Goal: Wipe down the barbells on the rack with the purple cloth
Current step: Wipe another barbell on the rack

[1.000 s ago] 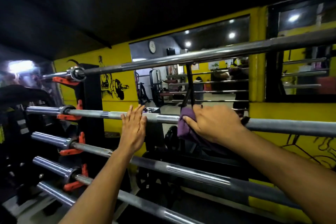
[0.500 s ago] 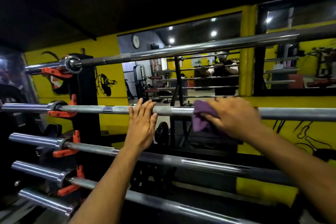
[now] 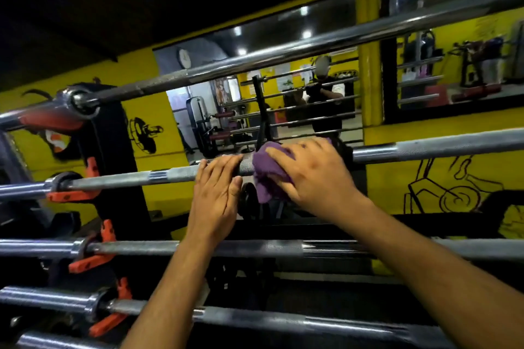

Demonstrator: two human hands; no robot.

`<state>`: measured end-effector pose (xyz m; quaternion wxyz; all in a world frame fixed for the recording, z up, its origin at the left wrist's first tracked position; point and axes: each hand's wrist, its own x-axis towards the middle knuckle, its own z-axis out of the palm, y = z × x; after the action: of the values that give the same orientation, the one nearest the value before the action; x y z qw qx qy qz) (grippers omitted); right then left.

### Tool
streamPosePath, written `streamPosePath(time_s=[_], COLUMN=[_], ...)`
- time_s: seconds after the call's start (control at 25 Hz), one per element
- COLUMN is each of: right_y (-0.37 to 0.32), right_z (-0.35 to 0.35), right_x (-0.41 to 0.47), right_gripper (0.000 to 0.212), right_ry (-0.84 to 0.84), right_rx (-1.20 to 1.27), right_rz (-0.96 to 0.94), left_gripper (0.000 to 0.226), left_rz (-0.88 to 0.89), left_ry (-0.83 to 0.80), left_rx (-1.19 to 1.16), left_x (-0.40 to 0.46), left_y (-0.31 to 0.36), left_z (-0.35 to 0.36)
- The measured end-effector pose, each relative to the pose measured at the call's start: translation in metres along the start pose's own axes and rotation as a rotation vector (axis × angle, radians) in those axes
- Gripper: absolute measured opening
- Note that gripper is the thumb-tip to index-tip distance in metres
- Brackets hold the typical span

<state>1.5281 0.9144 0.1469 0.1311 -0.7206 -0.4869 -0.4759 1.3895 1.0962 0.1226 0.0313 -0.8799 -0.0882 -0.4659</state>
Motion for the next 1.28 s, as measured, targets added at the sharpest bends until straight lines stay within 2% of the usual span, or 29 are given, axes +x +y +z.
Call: streamPosePath(time_s=[0.08, 0.16, 0.28, 0.4, 0.48, 0.6, 0.68, 0.76, 0.8, 0.88, 1.0, 1.08, 1.24, 1.28], right_y=[0.029, 0.048, 0.026, -0.026, -0.055, -0.074, -0.08, -0.082, -0.083, -0.091, -0.1, -0.102, -0.141, -0.161], right_z=[-0.005, -0.015, -0.017, -0.008, 0.001, 0.008, 0.002, -0.011, -0.018, -0.03, -0.048, -0.069, -0.108, -0.11], right_x=[-0.02, -0.042, -0.043, -0.037, -0.049, -0.08, -0.092, -0.099, -0.1, -0.1, -0.101, -0.111, -0.155, -0.166], right_gripper=[0.049, 0.043, 0.043, 0.048, 0.05, 0.046, 0.035, 0.027, 0.026, 0.02, 0.022, 0.026, 0.017, 0.032], right_ry=[0.08, 0.152, 0.194, 0.181, 0.097, 0.01, -0.009, -0.016, -0.006, -0.029, -0.075, 0.032, 0.513, 0.553], right_rx=[-0.001, -0.016, 0.028, 0.186, 0.266, 0.441, 0.767, 1.056, 1.087, 1.064, 0.928, 0.82, 0.721, 0.724], right_rz=[0.126, 0.343, 0.494, 0.357, 0.213, 0.239, 0.425, 0.615, 0.662, 0.715, 0.786, 0.916, 1.295, 1.369], left_gripper=[0.056, 0.054, 0.05, 0.044, 0.05, 0.08, 0.081, 0.074, 0.07, 0.053, 0.032, 0.029, 0.027, 0.026], left_rz=[0.044, 0.055, -0.043, -0.083, -0.027, 0.118, 0.256, 0.341, 0.316, 0.214, 0.181, 0.226, 0.357, 0.376], left_ry=[-0.012, 0.023, 0.147, 0.254, 0.23, 0.073, -0.054, -0.245, -0.321, -0.371, -0.399, -0.528, -0.831, -0.848], left_rx=[-0.012, 0.008, 0.019, -0.063, -0.096, -0.1, -0.279, -0.575, -0.723, -0.947, -1.07, -1.001, -0.797, -0.794], left_x=[0.0, 0.001, 0.003, 0.003, 0.002, -0.01, -0.029, -0.051, -0.059, -0.065, -0.049, -0.035, -0.026, -0.028], left_y=[-0.006, -0.008, 0.003, 0.013, 0.007, -0.005, -0.001, 0.012, 0.018, 0.023, 0.019, 0.02, 0.046, 0.057], left_z=[-0.003, 0.002, 0.024, 0.035, 0.031, 0.019, 0.013, 0.011, 0.011, 0.012, 0.014, 0.015, 0.027, 0.029])
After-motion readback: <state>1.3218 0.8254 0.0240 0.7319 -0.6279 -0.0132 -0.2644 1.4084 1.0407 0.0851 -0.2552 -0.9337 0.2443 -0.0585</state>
